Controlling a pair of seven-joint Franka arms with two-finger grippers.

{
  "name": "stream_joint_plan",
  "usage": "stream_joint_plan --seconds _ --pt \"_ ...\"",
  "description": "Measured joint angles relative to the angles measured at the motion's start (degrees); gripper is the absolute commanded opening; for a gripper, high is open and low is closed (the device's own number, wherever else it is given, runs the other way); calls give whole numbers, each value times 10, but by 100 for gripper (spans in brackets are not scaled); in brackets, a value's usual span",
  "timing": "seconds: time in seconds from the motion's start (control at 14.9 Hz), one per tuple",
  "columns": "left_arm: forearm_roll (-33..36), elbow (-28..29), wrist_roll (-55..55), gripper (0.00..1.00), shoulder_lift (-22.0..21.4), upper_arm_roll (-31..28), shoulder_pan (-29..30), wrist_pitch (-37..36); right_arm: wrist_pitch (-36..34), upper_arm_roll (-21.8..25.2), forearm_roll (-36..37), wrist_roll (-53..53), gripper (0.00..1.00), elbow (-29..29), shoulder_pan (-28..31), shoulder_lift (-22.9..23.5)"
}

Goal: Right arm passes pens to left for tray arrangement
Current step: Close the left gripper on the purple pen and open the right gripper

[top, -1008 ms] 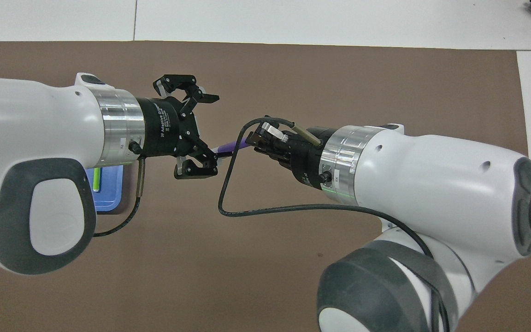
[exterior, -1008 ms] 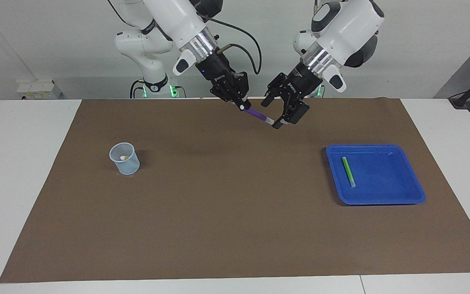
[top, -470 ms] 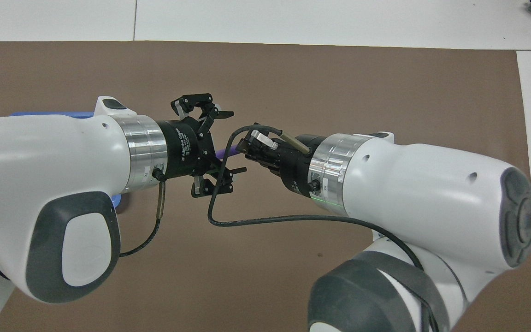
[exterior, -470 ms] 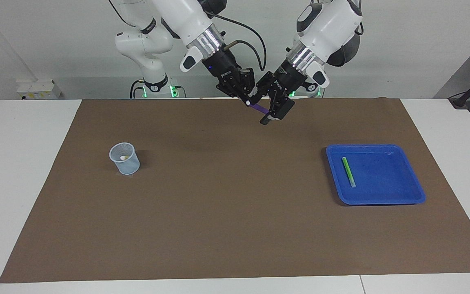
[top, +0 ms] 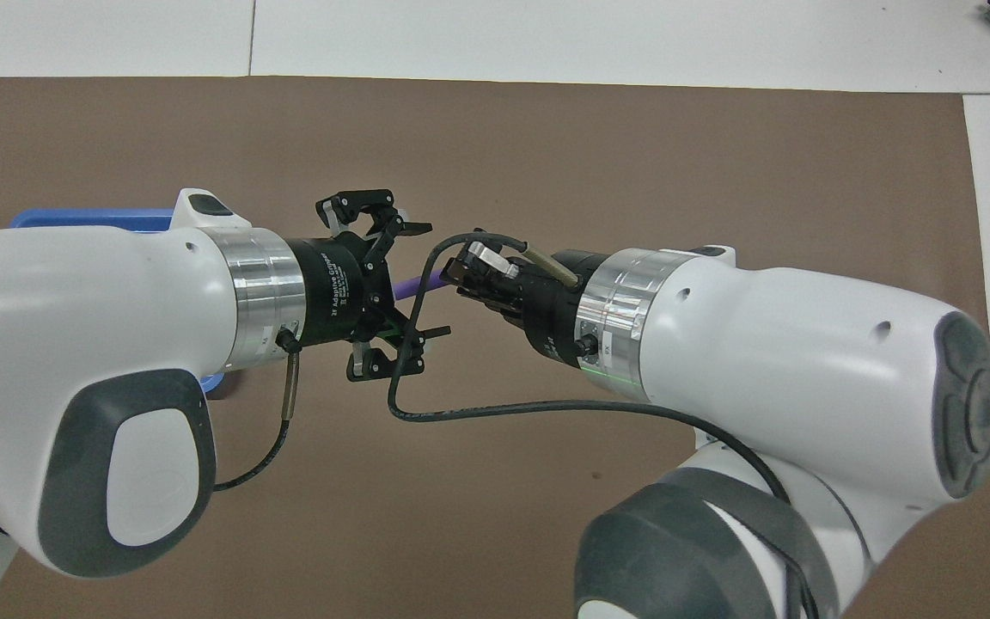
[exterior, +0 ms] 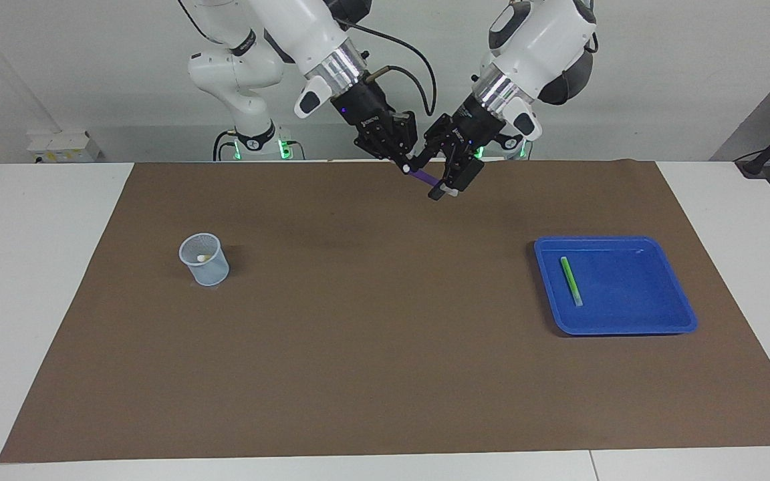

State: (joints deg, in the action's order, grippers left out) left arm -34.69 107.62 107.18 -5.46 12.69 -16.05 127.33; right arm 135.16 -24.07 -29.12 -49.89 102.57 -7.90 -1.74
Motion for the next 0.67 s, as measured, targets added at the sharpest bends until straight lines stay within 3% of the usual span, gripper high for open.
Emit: stream_joint_plan --seconds 0.34,0.4,0.54,0.67 --pt "0 7 -5 78 -5 -3 0 0 0 0 0 0 0 0 0 0" --pt "0 7 -6 59 -5 -3 0 0 0 0 0 0 0 0 0 0" --pt "0 8 -11 0 -6 -4 1 0 0 0 0 0 0 0 0 0" --pt "0 8 -22 0 -6 -4 1 0 0 0 0 0 0 0 0 0"
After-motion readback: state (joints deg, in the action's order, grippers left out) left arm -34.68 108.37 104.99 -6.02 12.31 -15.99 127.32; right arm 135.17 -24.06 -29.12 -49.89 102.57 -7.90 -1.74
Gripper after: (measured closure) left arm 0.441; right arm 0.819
